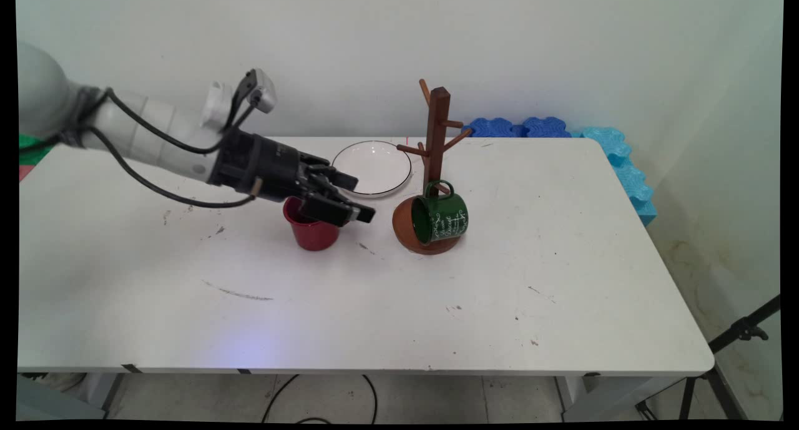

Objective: Pick up the green mug from the rack

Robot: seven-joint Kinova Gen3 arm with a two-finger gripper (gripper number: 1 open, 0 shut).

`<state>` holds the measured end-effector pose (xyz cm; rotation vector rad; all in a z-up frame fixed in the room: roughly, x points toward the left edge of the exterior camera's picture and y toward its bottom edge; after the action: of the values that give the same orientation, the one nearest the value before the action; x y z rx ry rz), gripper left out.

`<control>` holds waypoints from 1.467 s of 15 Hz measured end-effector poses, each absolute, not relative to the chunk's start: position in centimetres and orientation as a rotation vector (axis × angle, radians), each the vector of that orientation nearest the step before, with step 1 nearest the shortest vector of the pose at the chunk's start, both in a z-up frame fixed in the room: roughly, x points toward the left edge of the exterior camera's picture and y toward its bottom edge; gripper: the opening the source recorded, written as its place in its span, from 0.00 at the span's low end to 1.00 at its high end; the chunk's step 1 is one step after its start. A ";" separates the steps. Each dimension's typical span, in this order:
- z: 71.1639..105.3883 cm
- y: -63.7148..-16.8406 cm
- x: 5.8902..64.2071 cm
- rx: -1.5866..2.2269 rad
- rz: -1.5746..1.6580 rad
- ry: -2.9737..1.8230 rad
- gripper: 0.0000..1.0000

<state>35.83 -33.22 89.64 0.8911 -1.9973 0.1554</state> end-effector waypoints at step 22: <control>78.2 -32.5 30.6 1.069 0.222 -1.720 1.00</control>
<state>30.59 -32.52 78.21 1.0689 -1.7196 0.2224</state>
